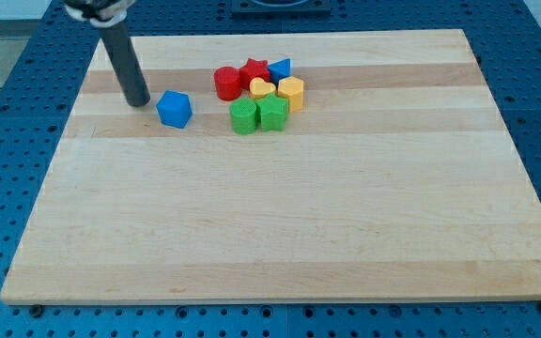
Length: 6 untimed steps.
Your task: Slide the blue cube to the bottom of the red circle
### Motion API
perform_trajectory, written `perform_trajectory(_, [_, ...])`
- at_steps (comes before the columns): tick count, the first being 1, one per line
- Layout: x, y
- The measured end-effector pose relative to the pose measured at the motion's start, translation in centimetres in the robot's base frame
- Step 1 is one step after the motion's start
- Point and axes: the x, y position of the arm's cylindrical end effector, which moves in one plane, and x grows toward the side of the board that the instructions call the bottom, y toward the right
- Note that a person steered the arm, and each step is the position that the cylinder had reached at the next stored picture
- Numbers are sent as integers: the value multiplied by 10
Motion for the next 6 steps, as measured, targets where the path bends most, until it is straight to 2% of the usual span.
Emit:
perform_trajectory(1, [24, 19])
perform_trajectory(3, [-2, 89])
perform_trajectory(4, [-2, 106])
perform_trajectory(6, [-9, 55])
